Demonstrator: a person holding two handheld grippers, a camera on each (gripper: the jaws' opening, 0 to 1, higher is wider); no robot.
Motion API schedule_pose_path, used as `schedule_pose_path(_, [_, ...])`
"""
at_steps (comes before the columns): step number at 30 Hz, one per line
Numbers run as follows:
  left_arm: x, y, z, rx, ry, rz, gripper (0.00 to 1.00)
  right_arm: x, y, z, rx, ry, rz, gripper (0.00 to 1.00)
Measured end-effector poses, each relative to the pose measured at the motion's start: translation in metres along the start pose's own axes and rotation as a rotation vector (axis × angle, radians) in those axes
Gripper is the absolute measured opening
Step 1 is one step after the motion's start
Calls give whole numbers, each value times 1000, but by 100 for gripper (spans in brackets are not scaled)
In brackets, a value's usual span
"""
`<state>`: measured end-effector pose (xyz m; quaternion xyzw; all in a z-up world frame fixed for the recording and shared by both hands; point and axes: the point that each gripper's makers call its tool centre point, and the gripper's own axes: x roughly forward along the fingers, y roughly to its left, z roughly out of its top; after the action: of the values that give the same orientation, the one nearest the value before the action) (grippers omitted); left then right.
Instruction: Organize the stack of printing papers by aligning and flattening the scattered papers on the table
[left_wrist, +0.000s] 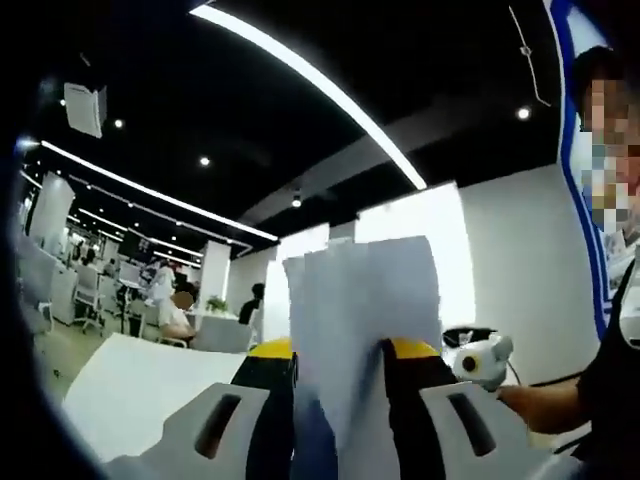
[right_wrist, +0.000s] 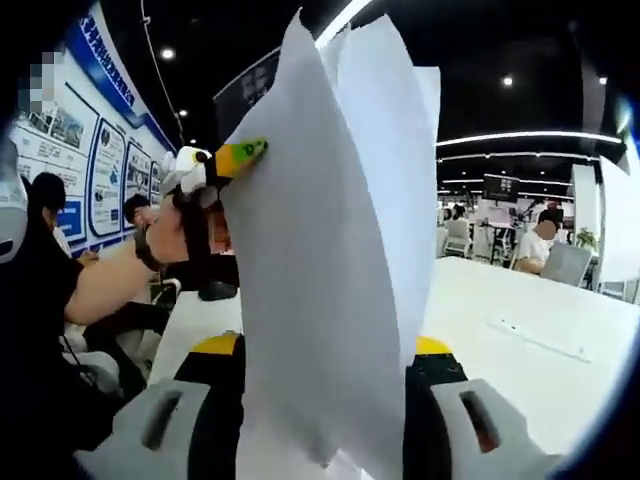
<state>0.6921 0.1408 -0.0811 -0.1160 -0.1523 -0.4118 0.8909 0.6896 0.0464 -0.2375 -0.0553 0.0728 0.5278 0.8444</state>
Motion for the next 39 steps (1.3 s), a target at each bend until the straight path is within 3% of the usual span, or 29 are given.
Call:
schedule_pose_path(7, [9, -5, 3, 26, -10, -9, 43, 17, -3, -27, 6, 81, -31, 65])
schedule_pose_path(14, [8, -8, -15, 31, 25, -29, 43, 15, -9, -44, 16, 138, -39, 69])
schedule_pose_path(19, [7, -23, -19, 2, 28, -109, 24, 12, -18, -31, 65, 74, -62, 67])
schedule_pose_path(24, [8, -39, -19, 62, 17, -165, 7, 10, -19, -29, 58, 68, -71, 69])
schedule_pose_path(26, [7, -43, -16, 25, 20, -194, 6, 6, -24, -23, 49, 54, -93, 73])
schedule_pose_path(34, [-2, -58, 2, 43, -27, -290, 6, -14, -24, 37, 65, -180, -28, 84])
schedule_pose_path(37, [-3, -61, 8, 60, -23, -320, 6, -21, -14, 57, 67, -242, 35, 80])
schedule_pose_path(39, [-3, -64, 11, 66, -18, -330, 6, -25, 1, 69, 58, -275, 114, 75])
